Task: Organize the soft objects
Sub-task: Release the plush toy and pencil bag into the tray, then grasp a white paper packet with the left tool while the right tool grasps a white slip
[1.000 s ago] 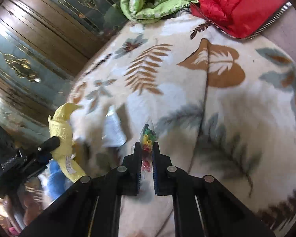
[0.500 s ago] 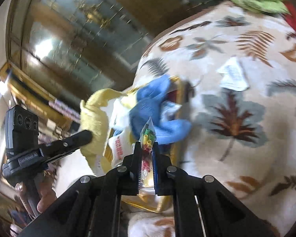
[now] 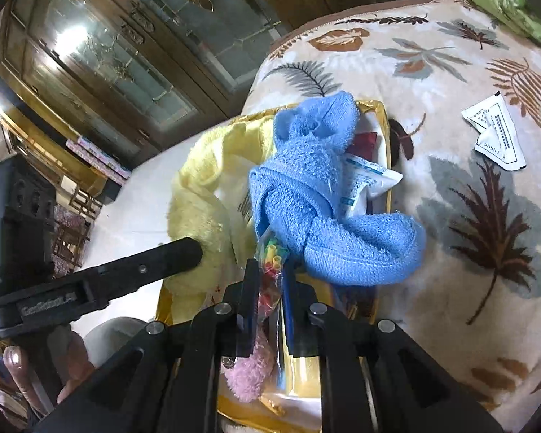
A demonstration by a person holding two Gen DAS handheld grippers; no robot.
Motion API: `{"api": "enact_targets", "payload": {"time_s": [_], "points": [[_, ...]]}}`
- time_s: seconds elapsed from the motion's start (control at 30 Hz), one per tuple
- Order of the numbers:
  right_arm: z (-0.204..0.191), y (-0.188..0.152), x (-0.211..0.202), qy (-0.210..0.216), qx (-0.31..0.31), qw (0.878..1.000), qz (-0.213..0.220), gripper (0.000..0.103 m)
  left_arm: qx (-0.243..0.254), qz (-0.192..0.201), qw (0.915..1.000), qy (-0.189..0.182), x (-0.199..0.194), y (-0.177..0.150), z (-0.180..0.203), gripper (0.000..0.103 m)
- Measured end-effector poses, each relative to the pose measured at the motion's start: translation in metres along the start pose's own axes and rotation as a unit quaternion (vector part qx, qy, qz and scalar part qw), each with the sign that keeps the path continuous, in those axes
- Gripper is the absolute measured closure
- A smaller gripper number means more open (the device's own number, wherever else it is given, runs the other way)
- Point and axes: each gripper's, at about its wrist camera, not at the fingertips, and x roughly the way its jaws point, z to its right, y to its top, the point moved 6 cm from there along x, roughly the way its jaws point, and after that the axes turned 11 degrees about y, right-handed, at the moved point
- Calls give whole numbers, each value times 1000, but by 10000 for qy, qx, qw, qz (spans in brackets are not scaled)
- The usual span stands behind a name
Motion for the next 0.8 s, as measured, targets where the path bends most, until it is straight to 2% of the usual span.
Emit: {"api": "enact_targets", "payload": {"time_s": [0.03, 0.1, 0.17, 0.2, 0.33, 0.4, 0.47, 0.5, 0.67, 0.8], "points": [[0, -1, -2, 46, 43, 10000, 8, 90, -72, -81, 9996, -244, 0, 0, -1, 71], [1, -2, -9, 93, 101, 9999, 61, 78, -171, -89, 9979, -618, -3, 0, -2, 62], [0, -2, -22, 205, 131, 9995, 219, 57, -244, 72, 9970, -724, -11, 2, -4, 40], [-2, -3, -27, 257, 136, 9992, 272, 56, -266, 160, 9969, -726, -15, 2, -4, 38], [-5, -4, -55, 394, 136, 9979, 491, 55, -179, 586, 9965, -564, -33, 0, -2, 38], [2, -3, -74, 253, 124, 9973, 681, 50, 21, 950, 9943, -483, -47, -1, 6, 38], [18, 0, -88, 97, 204, 9961, 859, 40, 214, 1214, 9920, -285, -57, -5, 16, 38], [26, 0, -94, 35, 281, 9953, 923, 39, 297, 1290, 9908, -280, -60, -6, 23, 38], [84, 9, -112, -324, 797, 9907, 1051, 39, 499, 998, 9909, -750, -47, 0, 71, 38], [123, 24, -112, -505, 1107, 9873, 1022, 39, 741, 916, 9896, -823, -20, 20, 114, 38]]}}
